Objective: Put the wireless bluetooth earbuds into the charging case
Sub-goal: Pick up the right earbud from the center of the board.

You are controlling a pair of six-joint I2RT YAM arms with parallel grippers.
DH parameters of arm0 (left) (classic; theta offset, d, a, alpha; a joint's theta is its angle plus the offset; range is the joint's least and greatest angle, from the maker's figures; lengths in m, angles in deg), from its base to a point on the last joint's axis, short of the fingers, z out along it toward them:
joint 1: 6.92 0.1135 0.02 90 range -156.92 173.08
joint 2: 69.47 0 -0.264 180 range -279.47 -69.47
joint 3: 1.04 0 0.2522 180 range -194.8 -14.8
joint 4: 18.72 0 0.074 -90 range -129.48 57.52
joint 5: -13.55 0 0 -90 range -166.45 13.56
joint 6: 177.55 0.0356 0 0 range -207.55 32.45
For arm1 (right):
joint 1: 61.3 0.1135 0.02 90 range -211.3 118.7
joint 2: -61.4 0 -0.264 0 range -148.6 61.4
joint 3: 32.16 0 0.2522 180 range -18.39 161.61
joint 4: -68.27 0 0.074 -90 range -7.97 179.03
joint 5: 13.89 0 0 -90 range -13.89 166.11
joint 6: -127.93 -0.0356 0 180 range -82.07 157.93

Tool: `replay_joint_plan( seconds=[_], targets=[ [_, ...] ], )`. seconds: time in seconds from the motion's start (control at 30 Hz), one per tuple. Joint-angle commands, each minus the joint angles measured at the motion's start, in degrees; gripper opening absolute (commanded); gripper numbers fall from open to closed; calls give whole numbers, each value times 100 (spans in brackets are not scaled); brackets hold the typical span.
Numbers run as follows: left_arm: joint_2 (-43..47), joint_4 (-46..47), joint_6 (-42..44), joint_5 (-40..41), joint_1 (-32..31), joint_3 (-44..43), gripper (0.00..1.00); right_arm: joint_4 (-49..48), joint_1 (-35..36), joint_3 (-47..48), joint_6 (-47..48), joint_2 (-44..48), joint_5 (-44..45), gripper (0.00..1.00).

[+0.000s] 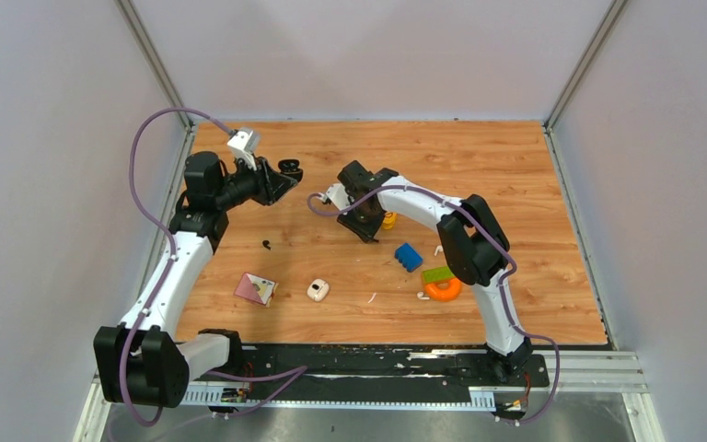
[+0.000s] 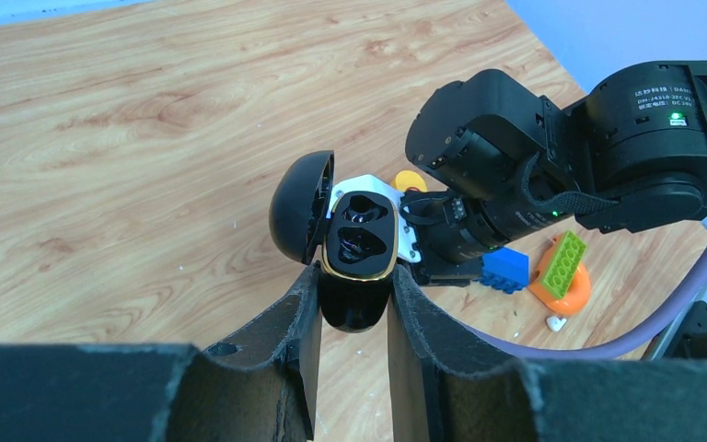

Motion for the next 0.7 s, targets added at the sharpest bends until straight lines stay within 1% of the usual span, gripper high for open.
replay_joint_plan(
  seconds=[0.0,0.3,0.37,0.57,0.67],
  targets=[
    [173,209,-90,-43,47,23,0,-118,-38,-82,31,-41,10,31],
    [163,209,-125,-52,55,26,0,-124,-106,-125,90,-107,-11,29],
    [145,353,-140,-48,60,24,0,-124,-117,-100,125,-148,-49,28],
    [116,348,-146,-69,55,0,0,11,-124,114,253,-158,-278,20],
    [79,311,-98,-68,60,-11,0,338,-190,289,277,59,-776,16]
  ],
)
